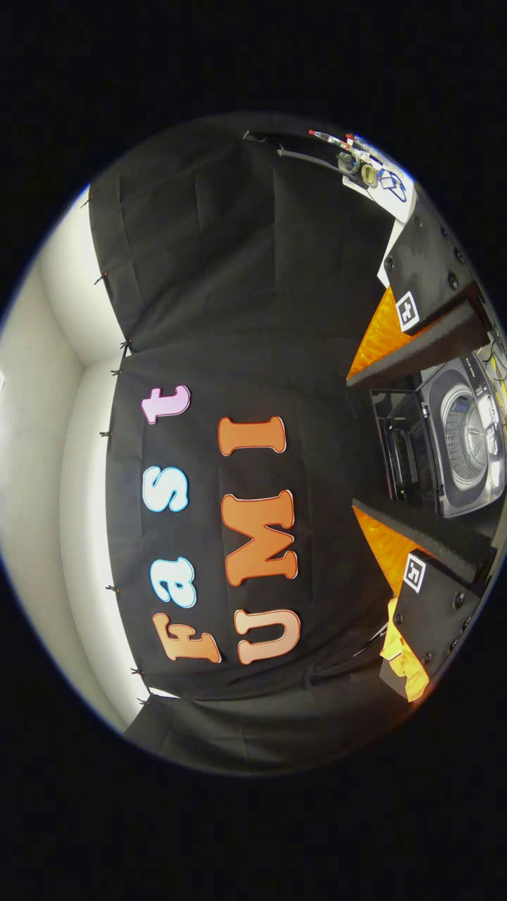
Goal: Put the clothes into the washing machine and then close the washing machine lid.
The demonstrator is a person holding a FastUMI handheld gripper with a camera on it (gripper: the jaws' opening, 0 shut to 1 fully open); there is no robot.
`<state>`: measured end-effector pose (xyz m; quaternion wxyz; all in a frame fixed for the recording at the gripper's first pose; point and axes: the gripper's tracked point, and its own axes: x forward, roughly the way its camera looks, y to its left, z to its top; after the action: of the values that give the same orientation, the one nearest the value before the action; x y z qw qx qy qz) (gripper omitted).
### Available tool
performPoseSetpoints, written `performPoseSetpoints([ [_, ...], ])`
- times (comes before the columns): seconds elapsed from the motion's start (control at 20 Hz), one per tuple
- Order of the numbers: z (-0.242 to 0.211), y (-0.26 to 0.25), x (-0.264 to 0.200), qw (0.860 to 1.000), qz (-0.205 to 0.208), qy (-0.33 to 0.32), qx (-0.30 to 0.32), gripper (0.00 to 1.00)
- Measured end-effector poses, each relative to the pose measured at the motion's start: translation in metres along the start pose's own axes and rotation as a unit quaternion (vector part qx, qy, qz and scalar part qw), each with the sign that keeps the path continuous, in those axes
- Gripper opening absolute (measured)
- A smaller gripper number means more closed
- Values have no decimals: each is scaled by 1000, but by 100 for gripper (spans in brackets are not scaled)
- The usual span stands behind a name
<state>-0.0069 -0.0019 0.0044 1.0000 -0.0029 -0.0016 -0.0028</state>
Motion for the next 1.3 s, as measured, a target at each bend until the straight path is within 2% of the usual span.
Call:
performPoseSetpoints([
  [0.4,-4,0,-6,1000,1,5,-2,98],
  [0.75,-15,35,-5,1000,25,14,-3,98],
  [1.05,-41,111,-5,995,90,34,-12,99],
  [1.3,-80,190,-13,984,157,79,-16,99],
])
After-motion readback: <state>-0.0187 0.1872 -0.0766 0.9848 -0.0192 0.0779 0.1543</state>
